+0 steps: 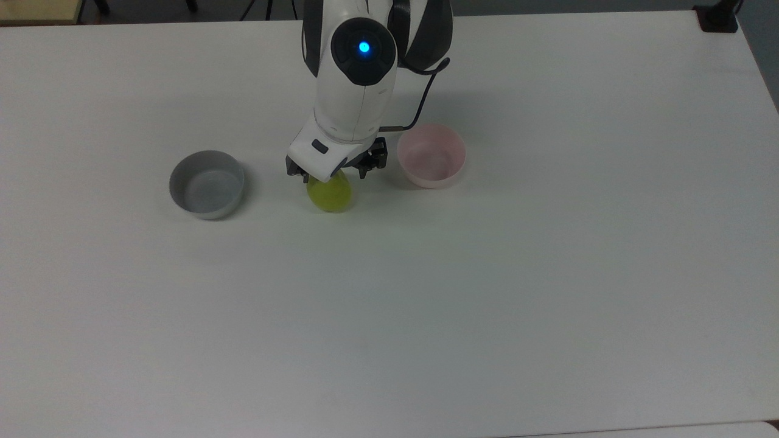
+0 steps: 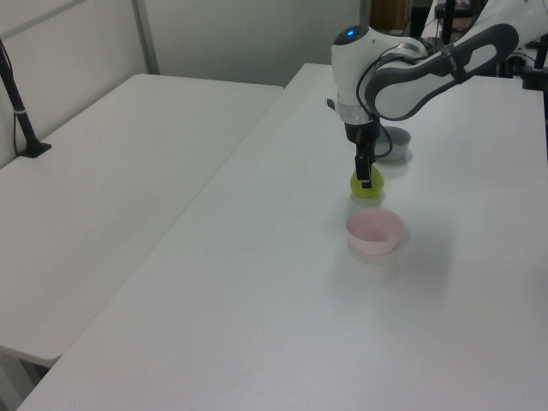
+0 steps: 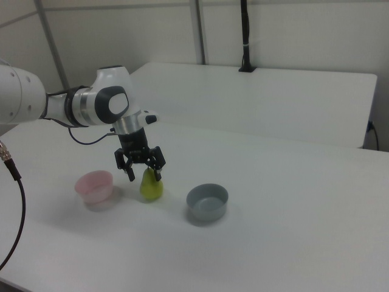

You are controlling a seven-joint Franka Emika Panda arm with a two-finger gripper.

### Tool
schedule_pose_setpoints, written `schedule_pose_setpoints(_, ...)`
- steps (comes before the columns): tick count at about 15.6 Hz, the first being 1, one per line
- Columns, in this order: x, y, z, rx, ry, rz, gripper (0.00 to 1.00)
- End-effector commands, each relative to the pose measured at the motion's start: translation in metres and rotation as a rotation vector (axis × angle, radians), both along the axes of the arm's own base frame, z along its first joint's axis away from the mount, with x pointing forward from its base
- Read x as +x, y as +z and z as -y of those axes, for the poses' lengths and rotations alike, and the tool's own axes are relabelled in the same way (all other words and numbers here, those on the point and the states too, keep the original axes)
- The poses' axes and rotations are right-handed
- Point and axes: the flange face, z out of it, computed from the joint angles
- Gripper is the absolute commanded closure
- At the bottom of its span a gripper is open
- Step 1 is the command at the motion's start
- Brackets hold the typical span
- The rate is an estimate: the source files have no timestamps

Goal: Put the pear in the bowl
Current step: 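Lower the open gripper down over the green pear, then close the gripper around the green pear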

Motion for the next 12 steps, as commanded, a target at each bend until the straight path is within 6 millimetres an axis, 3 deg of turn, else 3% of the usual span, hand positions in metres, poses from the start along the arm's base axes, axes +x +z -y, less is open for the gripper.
schedule_pose_setpoints(1, -0.0072, -0.0169, 0.0053, -0.015, 0.055, 0.014, 0.00)
schedule_pose_setpoints(4, -0.0061, -0.0215, 0.0092, -0.018, 0.079, 0.010, 0.00)
schedule_pose_setpoints(5, -0.0059, -0.0214, 0.0102, -0.018, 0.080, 0.011, 0.05)
schedule_pose_setpoints(6, -0.0051, -0.0209, 0.0109, -0.017, 0.079, 0.017, 0.12)
schedule_pose_setpoints(10, -0.0046, -0.0196, 0.0107, -0.015, 0.085, 0.022, 0.57)
schedule_pose_setpoints(12, -0.0037, -0.0174, 0.0119, -0.004, 0.102, 0.022, 0.63)
